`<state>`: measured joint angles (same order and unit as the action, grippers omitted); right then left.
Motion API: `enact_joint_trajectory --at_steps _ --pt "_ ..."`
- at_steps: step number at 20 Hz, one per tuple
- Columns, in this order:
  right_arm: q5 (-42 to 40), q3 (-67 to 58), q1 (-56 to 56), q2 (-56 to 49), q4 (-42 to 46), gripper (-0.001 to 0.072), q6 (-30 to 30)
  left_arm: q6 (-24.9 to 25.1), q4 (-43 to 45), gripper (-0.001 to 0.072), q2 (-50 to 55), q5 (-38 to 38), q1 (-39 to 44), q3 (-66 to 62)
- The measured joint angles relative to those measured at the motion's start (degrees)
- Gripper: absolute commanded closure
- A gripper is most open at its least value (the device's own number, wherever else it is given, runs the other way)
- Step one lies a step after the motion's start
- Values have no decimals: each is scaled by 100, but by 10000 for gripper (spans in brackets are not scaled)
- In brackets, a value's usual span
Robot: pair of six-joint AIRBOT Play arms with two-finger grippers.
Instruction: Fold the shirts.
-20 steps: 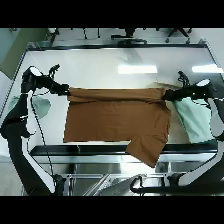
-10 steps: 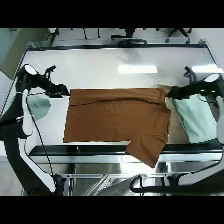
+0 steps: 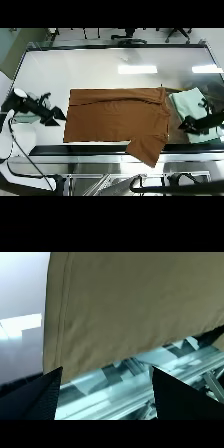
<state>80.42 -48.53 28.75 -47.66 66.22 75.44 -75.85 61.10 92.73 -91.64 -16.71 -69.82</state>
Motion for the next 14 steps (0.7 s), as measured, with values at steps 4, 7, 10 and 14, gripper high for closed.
enact_joint_trajectory --at_steps 4,7,10,14 --pt "-37 1056 81 601 -446 309 -37 74 114 104 -601 695 -138 1405" --pt "-90 1488 98 750 -737 309 -140 105 175 105 -726 1193 -170 1884" --pt "-160 1832 101 800 -935 309 -234 105 114 111 -634 1283 -181 1982" --pt "-284 2194 101 754 -1078 310 -306 219 98 687 -442 1582 -175 1825"
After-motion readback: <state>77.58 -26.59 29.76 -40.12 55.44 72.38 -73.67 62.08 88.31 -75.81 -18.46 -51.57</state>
